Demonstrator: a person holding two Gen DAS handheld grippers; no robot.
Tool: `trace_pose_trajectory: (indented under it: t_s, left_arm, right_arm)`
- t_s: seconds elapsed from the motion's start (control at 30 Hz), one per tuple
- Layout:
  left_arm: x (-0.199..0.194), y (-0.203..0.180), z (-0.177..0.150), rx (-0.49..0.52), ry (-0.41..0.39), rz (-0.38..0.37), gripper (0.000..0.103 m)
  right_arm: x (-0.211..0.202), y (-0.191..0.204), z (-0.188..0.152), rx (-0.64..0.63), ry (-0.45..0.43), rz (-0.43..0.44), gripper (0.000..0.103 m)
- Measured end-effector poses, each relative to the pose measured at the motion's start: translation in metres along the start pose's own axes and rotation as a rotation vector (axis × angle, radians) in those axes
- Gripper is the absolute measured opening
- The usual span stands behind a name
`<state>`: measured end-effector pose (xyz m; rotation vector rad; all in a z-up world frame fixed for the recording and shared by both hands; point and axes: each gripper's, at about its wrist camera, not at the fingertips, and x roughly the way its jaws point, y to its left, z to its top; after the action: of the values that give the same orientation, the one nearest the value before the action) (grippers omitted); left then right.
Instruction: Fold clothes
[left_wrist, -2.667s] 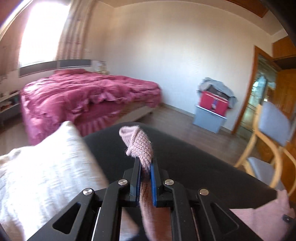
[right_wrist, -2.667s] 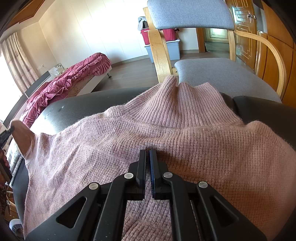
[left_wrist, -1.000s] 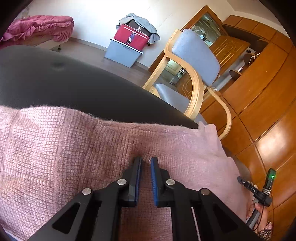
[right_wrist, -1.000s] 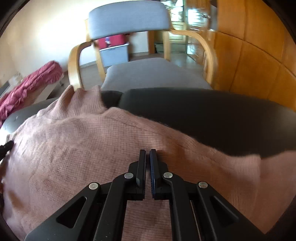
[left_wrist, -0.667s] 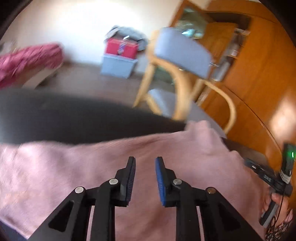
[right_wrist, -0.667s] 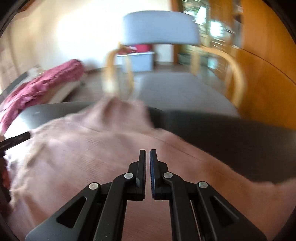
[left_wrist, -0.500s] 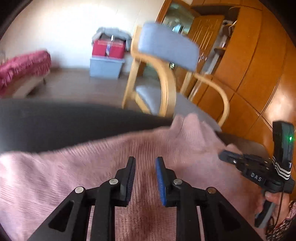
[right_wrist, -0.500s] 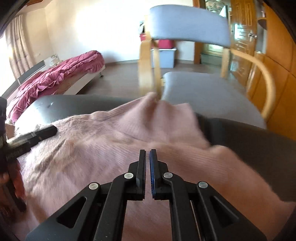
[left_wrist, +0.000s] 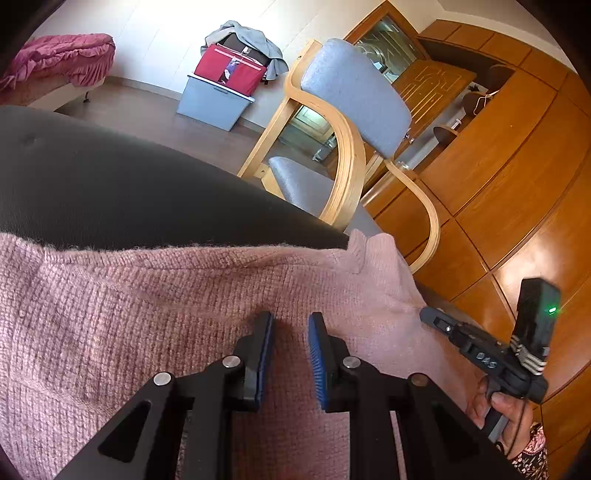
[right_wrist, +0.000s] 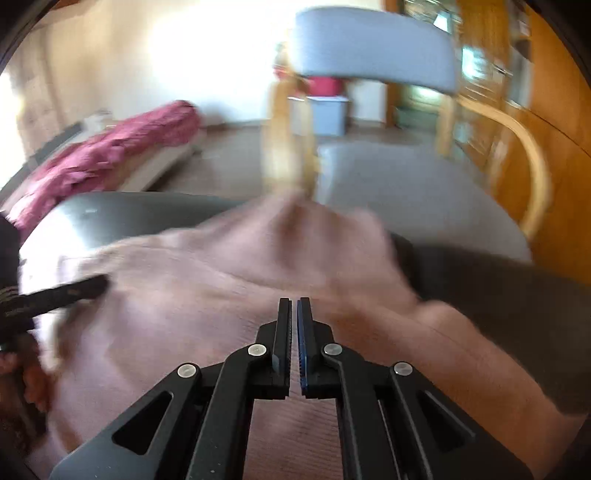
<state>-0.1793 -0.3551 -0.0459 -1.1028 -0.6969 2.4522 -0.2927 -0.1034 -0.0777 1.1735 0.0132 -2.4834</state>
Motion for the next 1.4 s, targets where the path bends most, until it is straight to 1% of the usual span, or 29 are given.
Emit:
trace_pose_trajectory:
  t_s: [0.33,0.53,0.63,0.67,0.73,0.77,0.8,0.83,0.9,0.93,1.0,1.3,1.33,1.4]
  left_arm:
    - [-0.009,0.01,-0.002,-0.03,-0.013,-0.024,0.018]
    - [-0.01,0.013,-0.002,-0.05,-0.023,-0.032,0.018]
    - [-0.009,0.013,-0.002,-0.05,-0.022,-0.031,0.018]
    - [-0.009,0.012,-0.001,-0.05,-0.022,-0.03,0.018]
    - [-0.009,0.013,-0.001,-0.047,-0.024,-0.025,0.018]
    - [-0.01,0.013,-0.001,-0.047,-0.028,-0.017,0.018]
    - [-0.01,0.013,-0.001,-0.046,-0.033,-0.007,0.018]
    - [-0.01,0.013,-0.001,-0.048,-0.035,-0.002,0.018]
    - [-0.01,0.014,0.0,-0.055,-0.036,-0.002,0.018]
    - [-0.01,0.015,0.0,-0.058,-0.036,-0.007,0.018]
    - [-0.009,0.017,0.0,-0.065,-0.035,-0.015,0.018]
    - [-0.008,0.016,0.0,-0.065,-0.034,-0.014,0.018]
    - [-0.008,0.016,0.0,-0.063,-0.034,-0.01,0.018]
    - [-0.008,0.016,0.0,-0.064,-0.034,-0.01,0.018]
  right_arm:
    - [0.046,0.054,0.037,-0.063,0.028,0.111,0.002]
    - [0.027,0.032,0.043,0.002,-0.046,0.103,0.002]
    - [0.008,0.015,0.034,0.015,-0.085,0.127,0.004]
    - [0.009,0.012,0.031,-0.006,-0.058,0.111,0.004]
    - [0.011,-0.001,0.027,-0.006,-0.052,0.025,0.004]
    - [0.012,-0.007,0.024,-0.006,-0.049,-0.018,0.0]
    - [0.014,-0.013,0.022,-0.007,-0.046,-0.061,0.0]
    - [0.015,-0.019,0.02,-0.007,-0.043,-0.104,0.0]
    - [0.017,-0.032,0.016,-0.007,-0.037,-0.19,0.003]
    - [0.016,-0.037,0.014,-0.003,-0.037,-0.216,0.003]
    - [0.008,-0.044,0.013,0.035,-0.058,-0.148,0.003]
    - [-0.009,-0.056,-0.016,0.054,0.005,-0.06,0.003]
    - [-0.011,-0.069,-0.016,0.113,0.001,-0.078,0.002]
    - [-0.013,-0.091,-0.014,0.223,-0.014,-0.039,0.0]
